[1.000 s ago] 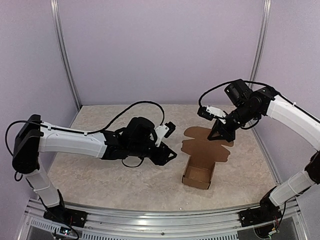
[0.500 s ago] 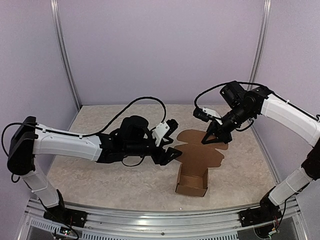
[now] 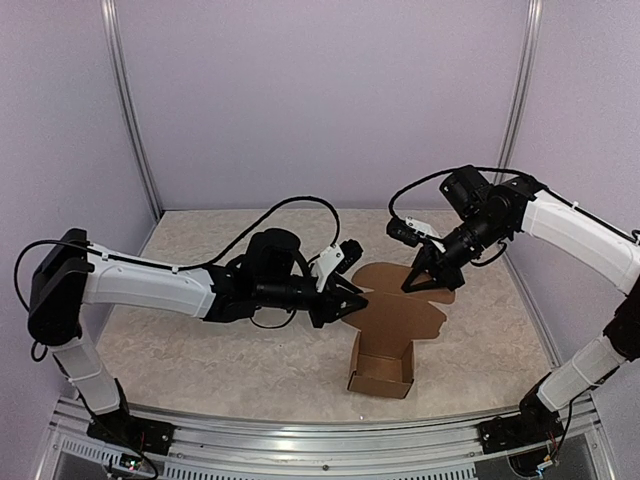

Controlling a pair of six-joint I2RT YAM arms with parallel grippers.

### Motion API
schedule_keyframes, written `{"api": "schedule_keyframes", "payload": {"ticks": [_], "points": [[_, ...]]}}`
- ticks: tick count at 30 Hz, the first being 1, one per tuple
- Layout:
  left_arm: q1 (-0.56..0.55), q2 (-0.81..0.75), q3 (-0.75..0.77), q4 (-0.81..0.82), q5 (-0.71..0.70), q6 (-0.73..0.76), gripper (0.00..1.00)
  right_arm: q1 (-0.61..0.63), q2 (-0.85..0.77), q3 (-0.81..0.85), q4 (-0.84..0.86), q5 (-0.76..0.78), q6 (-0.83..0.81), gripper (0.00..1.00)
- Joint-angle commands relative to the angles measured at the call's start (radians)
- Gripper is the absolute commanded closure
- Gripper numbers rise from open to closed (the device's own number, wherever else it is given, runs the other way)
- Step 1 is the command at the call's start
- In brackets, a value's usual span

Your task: Fold the paper box

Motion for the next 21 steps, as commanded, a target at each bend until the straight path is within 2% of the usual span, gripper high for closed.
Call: {"api": "schedule_keyframes", "payload": {"ticks": [1, 6, 17, 21], "points": [[0.002, 0.036, 0.018, 0.012, 0.046, -0.022, 0.77, 0.009, -0.028, -0.011, 0.025, -0.016, 0.021, 1.00], [-0.004, 0.067, 0.038, -0.009, 0.029, -0.054, 0.77, 0.009, -0.033, -0.002, 0.046, 0.005, 0.039, 1.00], [-0.004, 0.041, 0.017, -0.022, 0.001, -0.066, 0.86, 0.009, -0.036, -0.013, 0.069, 0.046, 0.062, 1.00], [-0.004, 0.036, 0.015, -0.020, -0.009, -0.074, 0.84, 0.010, -0.025, -0.005, 0.069, 0.049, 0.067, 1.00]]}}
